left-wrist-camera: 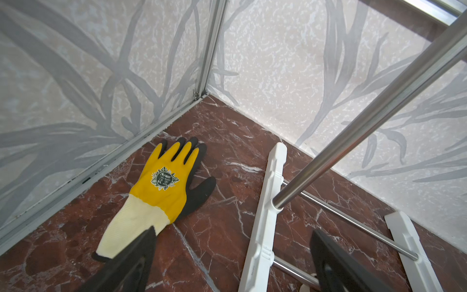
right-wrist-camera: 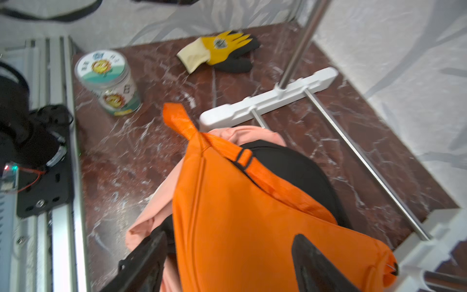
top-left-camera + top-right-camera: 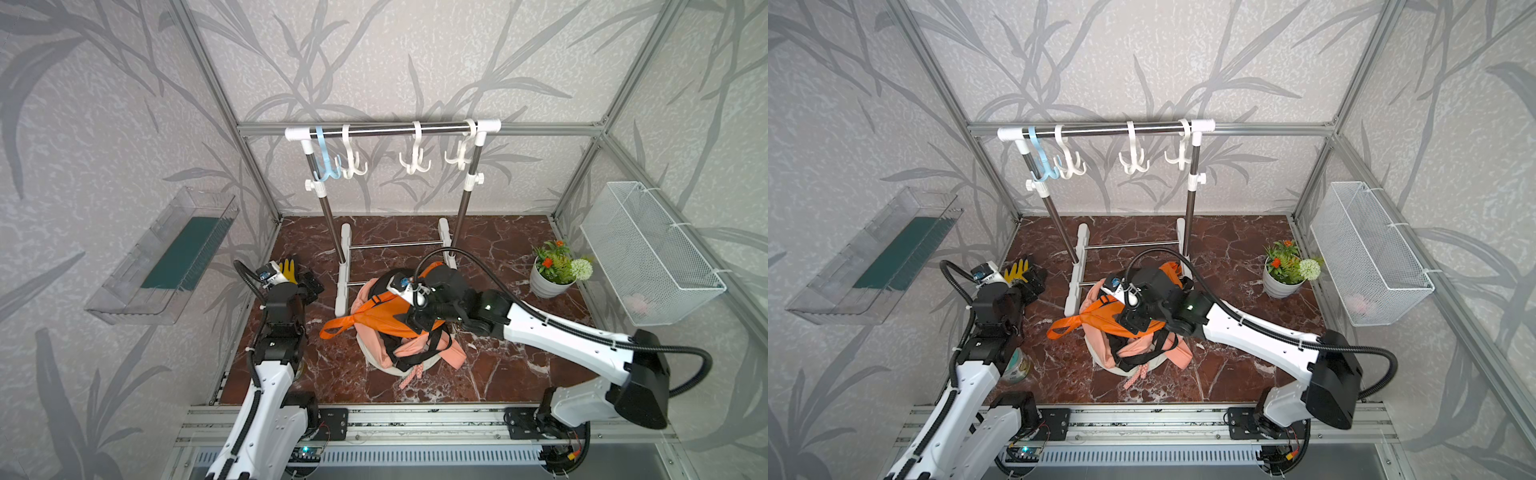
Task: Hang the bag on a hook
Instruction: Pick up the bag from the bag.
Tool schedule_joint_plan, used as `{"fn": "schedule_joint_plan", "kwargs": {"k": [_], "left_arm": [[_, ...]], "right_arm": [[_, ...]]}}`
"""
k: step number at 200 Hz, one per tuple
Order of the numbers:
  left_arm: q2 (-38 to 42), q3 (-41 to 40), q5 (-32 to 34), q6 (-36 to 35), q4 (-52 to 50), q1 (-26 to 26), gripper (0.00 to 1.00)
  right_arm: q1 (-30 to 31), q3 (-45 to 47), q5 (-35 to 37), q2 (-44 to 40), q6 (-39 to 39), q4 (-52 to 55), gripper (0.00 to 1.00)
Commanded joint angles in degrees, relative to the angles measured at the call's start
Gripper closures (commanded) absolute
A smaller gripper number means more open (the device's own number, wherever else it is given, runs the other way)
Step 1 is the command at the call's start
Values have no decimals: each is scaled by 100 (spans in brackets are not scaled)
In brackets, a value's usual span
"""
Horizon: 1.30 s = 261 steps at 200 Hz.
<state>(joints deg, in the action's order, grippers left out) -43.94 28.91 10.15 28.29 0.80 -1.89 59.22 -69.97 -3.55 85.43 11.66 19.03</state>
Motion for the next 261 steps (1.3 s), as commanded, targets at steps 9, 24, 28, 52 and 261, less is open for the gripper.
{"fn": "schedule_joint_plan", "kwargs": {"k": [9,24,28,52,261], "left_arm": [[-70,151,-544,348,-48,-114,3],[-70,150,-688,370,-18,-151,3],[-71,154,-724,370,-18,-161,3],[-88,153,-936,339,67,-203,1],[-2504,244,-3643,-2622,4218,1178,2]], "right_arm": [[338,-524,-204,767,241,890,23],[337,-667,-195,1155,243,900,24],[337,-702,-131,1201,218,885,24],[328,-1000,428,1944,57,900,26],[-1806,-891,-941,-554,30,658,97]]}}
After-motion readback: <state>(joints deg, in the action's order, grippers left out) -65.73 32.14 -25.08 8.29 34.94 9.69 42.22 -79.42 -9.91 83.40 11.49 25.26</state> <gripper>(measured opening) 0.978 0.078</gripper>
